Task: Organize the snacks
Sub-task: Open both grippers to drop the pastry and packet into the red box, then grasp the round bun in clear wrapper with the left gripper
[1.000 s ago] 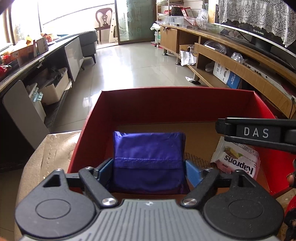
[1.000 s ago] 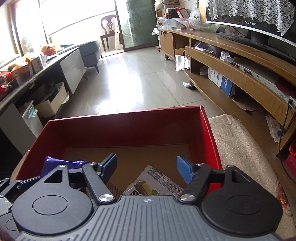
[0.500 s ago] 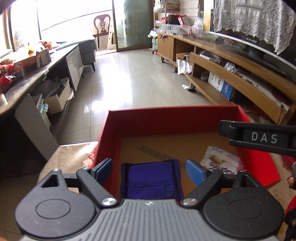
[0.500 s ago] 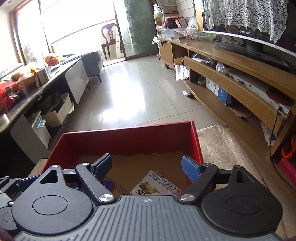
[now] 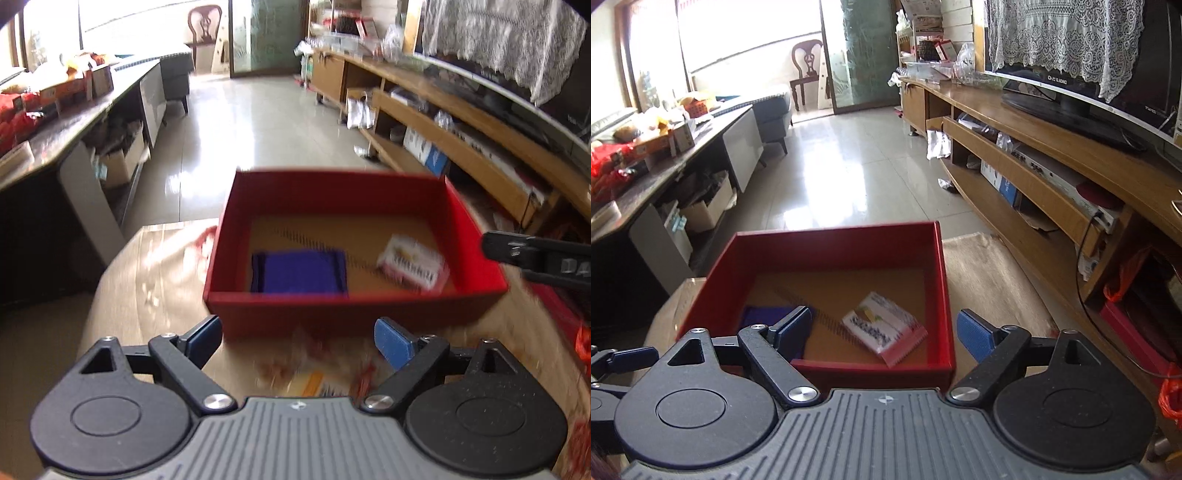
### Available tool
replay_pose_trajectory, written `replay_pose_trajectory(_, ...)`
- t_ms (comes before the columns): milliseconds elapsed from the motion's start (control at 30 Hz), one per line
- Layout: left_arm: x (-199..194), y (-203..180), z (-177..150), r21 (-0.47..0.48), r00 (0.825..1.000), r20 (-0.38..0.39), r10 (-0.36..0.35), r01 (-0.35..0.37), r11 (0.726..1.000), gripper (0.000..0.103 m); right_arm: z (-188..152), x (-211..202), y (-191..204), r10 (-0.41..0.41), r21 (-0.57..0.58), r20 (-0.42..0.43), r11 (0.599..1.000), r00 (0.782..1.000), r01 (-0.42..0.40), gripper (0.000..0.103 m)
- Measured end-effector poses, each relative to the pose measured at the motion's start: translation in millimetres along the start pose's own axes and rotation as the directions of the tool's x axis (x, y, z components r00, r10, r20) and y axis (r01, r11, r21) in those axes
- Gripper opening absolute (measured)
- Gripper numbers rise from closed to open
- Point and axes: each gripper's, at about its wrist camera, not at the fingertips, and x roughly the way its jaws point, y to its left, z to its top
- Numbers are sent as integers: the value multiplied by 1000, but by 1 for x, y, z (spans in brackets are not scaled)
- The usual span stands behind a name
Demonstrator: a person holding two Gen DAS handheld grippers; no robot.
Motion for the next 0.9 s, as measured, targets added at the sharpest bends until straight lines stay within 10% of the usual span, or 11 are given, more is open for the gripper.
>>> replay_pose_trajectory(567,68,-21,-46,160,977,-204,59,-27,987,86,-50,-30,-14,7,-24,-124,1000,992,-10,92)
replay_pose_trajectory(733,62,-18,-45,109,977,-213,-2,26,994,55,-50,-28,-10,28,-36,-143,999,989,-34,92)
replay_pose_trajectory(900,43,-14,-52,97,978,-209,3,18,995,53,-60,-36,3,31,-62,-170,997,985,-42,92)
